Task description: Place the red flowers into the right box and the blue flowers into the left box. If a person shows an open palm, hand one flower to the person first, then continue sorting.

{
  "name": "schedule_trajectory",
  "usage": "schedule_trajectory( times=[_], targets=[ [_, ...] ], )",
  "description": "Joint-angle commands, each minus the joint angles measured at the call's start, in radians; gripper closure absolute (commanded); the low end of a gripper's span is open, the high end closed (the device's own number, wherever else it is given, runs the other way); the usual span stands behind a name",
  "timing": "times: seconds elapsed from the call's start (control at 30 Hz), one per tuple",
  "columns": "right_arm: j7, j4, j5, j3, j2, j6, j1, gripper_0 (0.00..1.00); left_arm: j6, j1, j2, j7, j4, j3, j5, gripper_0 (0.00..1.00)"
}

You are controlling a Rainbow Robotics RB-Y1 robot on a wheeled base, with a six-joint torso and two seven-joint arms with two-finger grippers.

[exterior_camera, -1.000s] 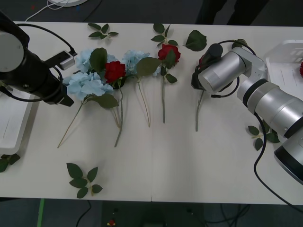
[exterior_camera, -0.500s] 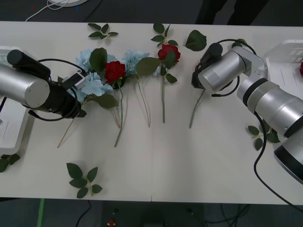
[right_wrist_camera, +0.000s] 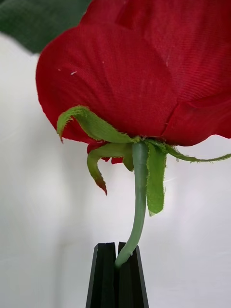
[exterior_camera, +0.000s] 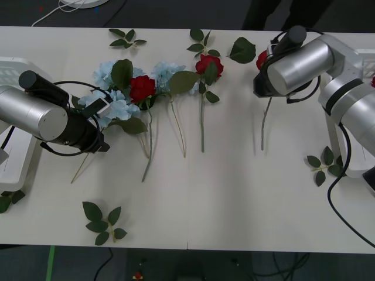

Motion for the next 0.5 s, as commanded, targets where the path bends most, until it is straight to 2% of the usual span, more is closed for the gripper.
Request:
schedule_trajectory(
  times=[0.03,0.17,0.3,0.33,0.37,0.4,0.43,0.47,0.5],
  targets=[
    [0.116,-0.105,-0.028,-0.11,-0.135,0.039,-0.006,1.0,-0.003,0.005,-0.016,-0.006,0.015,-0.007,0.005,0.0],
    [0.223,-0.16,-0.088,-0.193,-0.247,0.091,0.036,1.0,-0.003,0.005,-0.016,-0.008,0.048,-0.007,0.008,0.0],
    [0.285,-0.16,-0.142,-0.216,-0.348,0.131,0.045,1.0,-0.003,0.005,-0.016,-0.006,0.052,-0.007,0.005,0.0],
    [0.291,-0.16,-0.15,-0.216,-0.377,0.146,0.045,1.0,-0.003,0.005,-0.016,-0.006,0.052,-0.007,0.006,0.07],
    [0.292,-0.16,-0.154,-0.216,-0.403,0.155,0.048,1.0,-0.003,0.005,-0.016,-0.006,0.052,-0.007,0.006,0.2],
    [0.292,-0.16,-0.157,-0.216,-0.414,0.157,0.048,1.0,-0.003,0.005,-0.016,-0.006,0.051,-0.007,0.006,0.27],
    [0.295,-0.158,-0.162,-0.216,-0.436,0.157,0.053,1.0,-0.003,0.005,-0.016,-0.005,0.052,-0.007,0.008,0.55],
    [0.298,-0.158,-0.166,-0.216,-0.454,0.157,0.057,1.0,-0.003,0.007,-0.016,-0.003,0.052,-0.007,0.006,0.93],
    [0.301,-0.16,-0.166,-0.216,-0.462,0.157,0.059,1.0,-0.003,0.007,-0.016,-0.002,0.052,-0.007,0.006,1.0]
  ],
)
